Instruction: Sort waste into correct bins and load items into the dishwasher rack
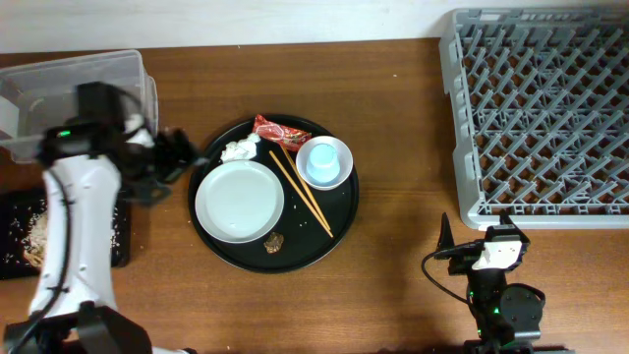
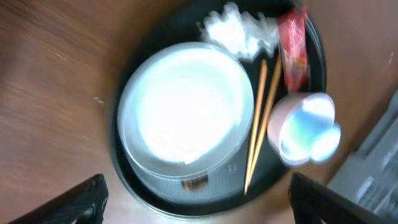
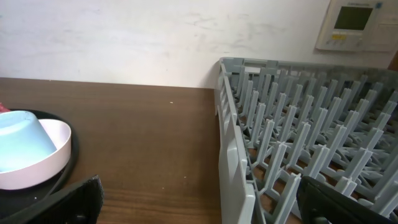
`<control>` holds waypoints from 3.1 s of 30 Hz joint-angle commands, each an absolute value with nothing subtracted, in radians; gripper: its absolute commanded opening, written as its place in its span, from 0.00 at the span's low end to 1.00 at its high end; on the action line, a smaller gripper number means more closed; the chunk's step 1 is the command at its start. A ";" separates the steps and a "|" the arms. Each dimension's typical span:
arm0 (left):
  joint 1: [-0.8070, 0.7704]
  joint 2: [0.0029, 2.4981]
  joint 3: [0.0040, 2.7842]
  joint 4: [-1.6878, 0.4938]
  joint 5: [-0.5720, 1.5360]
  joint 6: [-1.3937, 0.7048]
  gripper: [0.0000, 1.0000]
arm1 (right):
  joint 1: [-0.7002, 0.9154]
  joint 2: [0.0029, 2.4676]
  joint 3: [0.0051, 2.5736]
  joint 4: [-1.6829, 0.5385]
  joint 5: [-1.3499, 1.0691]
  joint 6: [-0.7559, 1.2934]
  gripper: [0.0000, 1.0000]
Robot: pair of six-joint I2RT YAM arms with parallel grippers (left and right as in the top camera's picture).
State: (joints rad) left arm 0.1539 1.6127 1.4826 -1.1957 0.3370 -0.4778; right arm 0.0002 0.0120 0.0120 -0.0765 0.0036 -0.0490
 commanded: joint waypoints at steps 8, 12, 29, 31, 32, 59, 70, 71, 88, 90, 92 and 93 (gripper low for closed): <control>-0.225 1.604 1.240 -1.147 0.199 -0.599 0.91 | 0.006 0.006 0.006 -0.082 0.012 -0.041 0.98; -0.356 1.604 1.119 -1.015 0.150 -0.645 0.89 | 0.007 0.006 0.006 -0.082 0.012 -0.041 0.98; -0.548 1.604 0.981 -0.892 -0.028 -1.047 0.76 | 0.006 0.006 0.006 -0.082 0.012 -0.041 0.98; -0.547 1.604 0.959 -0.855 -0.065 -1.047 0.75 | 0.006 0.006 0.006 -0.082 0.012 -0.041 0.98; -0.545 1.604 0.950 -0.839 -0.104 -1.047 0.74 | 0.006 0.006 0.006 -0.082 0.012 -0.041 0.98; -0.561 1.755 0.948 -0.687 -0.103 -1.054 0.72 | 0.006 0.006 0.006 -0.082 0.012 -0.041 0.99; -0.561 1.804 0.951 -0.673 -0.139 -0.997 0.65 | 0.007 0.006 0.006 -0.082 0.012 -0.041 0.98; -0.561 1.804 0.951 -0.674 -0.139 -0.995 0.63 | 0.006 0.006 0.006 -0.082 0.012 -0.041 0.98; -0.561 1.804 1.049 -0.789 -0.164 -0.926 0.44 | 0.006 0.006 0.006 -0.082 0.012 -0.041 0.98; -0.561 1.804 1.062 -0.805 -0.163 -0.926 0.44 | 0.006 0.006 0.006 -0.082 0.012 -0.041 0.98; -0.560 1.800 1.083 -0.830 -0.162 -0.926 0.44 | 0.006 0.006 0.006 -0.082 0.012 -0.041 0.98; -0.560 1.794 1.097 -0.849 -0.162 -0.926 0.44 | 0.006 0.006 0.006 -0.082 0.012 -0.041 0.98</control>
